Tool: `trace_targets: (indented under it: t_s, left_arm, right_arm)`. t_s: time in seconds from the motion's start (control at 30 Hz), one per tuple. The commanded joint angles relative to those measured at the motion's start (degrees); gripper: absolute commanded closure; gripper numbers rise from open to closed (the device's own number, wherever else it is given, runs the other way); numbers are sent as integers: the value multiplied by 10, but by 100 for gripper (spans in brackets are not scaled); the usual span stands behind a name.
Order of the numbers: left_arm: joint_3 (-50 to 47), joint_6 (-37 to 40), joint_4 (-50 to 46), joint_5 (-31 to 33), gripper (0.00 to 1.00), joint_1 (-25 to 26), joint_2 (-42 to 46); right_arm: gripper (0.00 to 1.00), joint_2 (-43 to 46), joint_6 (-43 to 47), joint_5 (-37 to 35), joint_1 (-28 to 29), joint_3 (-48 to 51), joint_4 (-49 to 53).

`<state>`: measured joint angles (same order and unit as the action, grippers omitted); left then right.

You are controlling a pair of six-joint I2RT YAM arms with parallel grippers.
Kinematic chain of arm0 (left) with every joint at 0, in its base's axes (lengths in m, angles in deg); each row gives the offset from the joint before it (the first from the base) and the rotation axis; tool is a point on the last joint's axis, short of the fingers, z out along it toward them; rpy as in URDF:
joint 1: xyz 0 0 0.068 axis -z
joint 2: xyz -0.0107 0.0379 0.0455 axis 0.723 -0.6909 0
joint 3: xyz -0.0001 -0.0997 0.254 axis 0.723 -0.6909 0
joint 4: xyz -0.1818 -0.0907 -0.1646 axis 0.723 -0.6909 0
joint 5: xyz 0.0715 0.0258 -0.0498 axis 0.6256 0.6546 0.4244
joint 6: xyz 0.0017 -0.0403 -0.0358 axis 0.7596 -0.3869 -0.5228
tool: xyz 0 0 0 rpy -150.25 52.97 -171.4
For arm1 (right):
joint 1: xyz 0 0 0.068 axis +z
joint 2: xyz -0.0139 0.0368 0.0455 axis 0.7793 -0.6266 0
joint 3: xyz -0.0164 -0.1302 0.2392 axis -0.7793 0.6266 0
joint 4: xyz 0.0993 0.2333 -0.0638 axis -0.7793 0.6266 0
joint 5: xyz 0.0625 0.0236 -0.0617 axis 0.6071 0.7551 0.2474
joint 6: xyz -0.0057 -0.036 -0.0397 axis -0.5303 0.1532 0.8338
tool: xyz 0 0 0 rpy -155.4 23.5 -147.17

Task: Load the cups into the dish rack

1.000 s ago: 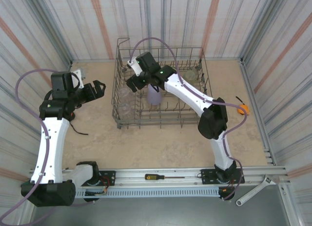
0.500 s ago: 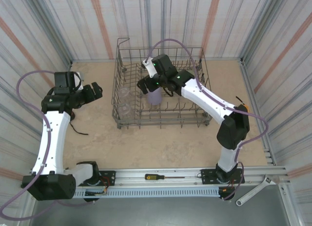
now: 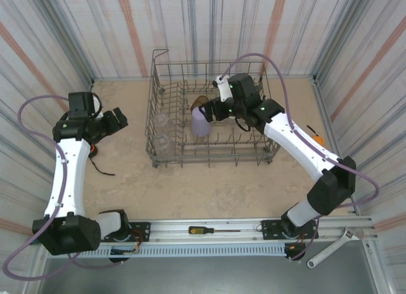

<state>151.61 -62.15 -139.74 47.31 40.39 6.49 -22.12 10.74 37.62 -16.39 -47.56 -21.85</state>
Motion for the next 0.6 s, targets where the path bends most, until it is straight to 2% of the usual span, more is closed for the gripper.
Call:
trace_targets:
  t_s: [0.0,0.57]
  left_arm:
    - [-6,-14,0,8,1,-4,-6]
    - [11,-27,31,64,1,-14,-77]
  right_arm:
    - [1,42,-27,24,-15,23,-5]
    - [1,159,-58,71,-93,156,-18]
